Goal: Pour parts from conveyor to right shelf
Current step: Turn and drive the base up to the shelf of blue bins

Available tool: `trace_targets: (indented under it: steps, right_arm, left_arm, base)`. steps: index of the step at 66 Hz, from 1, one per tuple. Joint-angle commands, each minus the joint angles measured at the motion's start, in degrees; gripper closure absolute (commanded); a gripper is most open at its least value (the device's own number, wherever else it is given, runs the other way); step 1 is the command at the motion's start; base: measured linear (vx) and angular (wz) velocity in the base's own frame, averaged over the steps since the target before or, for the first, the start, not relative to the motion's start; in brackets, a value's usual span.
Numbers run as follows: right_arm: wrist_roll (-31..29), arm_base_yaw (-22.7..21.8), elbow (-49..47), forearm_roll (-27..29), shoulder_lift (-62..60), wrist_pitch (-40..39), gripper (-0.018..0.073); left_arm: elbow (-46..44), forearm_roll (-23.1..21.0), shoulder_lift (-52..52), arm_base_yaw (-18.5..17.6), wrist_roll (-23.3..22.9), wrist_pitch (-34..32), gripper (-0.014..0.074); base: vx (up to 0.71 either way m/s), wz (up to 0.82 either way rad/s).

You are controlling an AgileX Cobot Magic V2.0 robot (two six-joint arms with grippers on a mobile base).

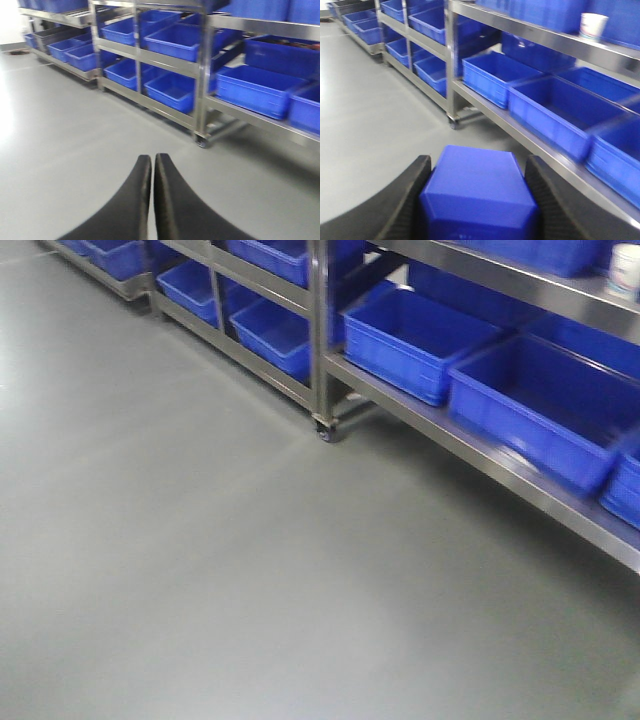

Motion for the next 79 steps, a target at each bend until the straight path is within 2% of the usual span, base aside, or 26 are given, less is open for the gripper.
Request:
trace_targets:
  steps: [1, 79]
  right_arm:
    - [-0.2, -0.3, -1.5, -0.4, 0.7, -4.7, 0.0561]
    - [-0.2, -0.3, -1.5, -0.4, 0.7, -4.7, 0.0561]
  left_arm:
    - [-1.1, -0.5, -0.7, 0.2, -0.5, -4.1, 0.0602]
    - [-1.1, -0.5, -0.7, 0.2, -0.5, -4.1, 0.0603]
  base:
    - [0.72, 0.42]
    - [0.76, 0.46]
